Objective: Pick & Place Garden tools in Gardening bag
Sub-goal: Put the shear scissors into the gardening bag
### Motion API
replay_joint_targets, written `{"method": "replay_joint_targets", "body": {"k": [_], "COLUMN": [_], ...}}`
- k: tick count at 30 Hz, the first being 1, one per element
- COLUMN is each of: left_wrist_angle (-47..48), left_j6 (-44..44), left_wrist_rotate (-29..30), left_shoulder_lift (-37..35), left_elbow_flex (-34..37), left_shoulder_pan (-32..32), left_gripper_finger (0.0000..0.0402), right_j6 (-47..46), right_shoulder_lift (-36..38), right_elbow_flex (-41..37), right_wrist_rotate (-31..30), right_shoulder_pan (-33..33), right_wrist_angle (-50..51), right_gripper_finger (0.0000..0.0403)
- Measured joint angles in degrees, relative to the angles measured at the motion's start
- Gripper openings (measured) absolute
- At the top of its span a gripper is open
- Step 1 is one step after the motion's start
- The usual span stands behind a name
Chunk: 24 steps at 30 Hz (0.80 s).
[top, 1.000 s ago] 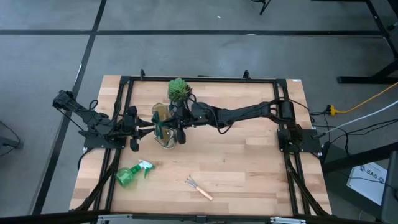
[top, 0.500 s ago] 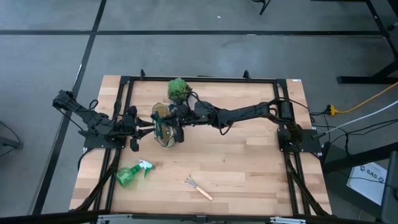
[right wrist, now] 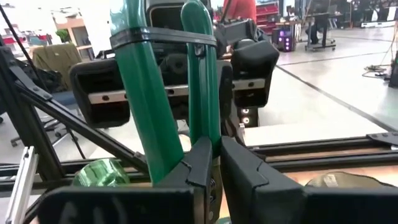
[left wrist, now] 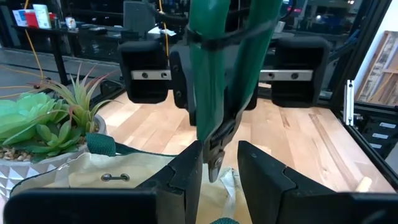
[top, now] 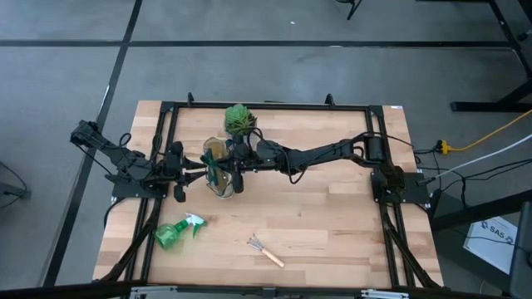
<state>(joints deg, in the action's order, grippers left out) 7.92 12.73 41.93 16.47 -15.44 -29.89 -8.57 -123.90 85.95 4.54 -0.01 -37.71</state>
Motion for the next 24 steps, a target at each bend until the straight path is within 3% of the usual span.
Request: {"method": "replay_joint_targets", "body": {"k": [18, 24], "left_wrist_angle": [0.01, 0.0], "left_j6": [0.0, 0.0], "left_wrist_rotate": [0.0, -0.01], "left_shoulder_lift": [0.01, 0.02], "left_elbow_flex": [0.0, 0.0], "left_shoulder_pan": [0.0, -0.01], "left_gripper_finger": [0.0098, 0.0098], "right_j6": [0.42, -0.59], "right_shoulder_lift": [-2.08, -3.82], "right_elbow_flex": [0.0, 0.0], "right_wrist_rotate": [-3.49, -8.91], "right_shoulder_pan": [-0.09, -0.07], "right_wrist_angle": [1.77, 0.45], "right_gripper_finger": [0.0032, 0.0032]}}
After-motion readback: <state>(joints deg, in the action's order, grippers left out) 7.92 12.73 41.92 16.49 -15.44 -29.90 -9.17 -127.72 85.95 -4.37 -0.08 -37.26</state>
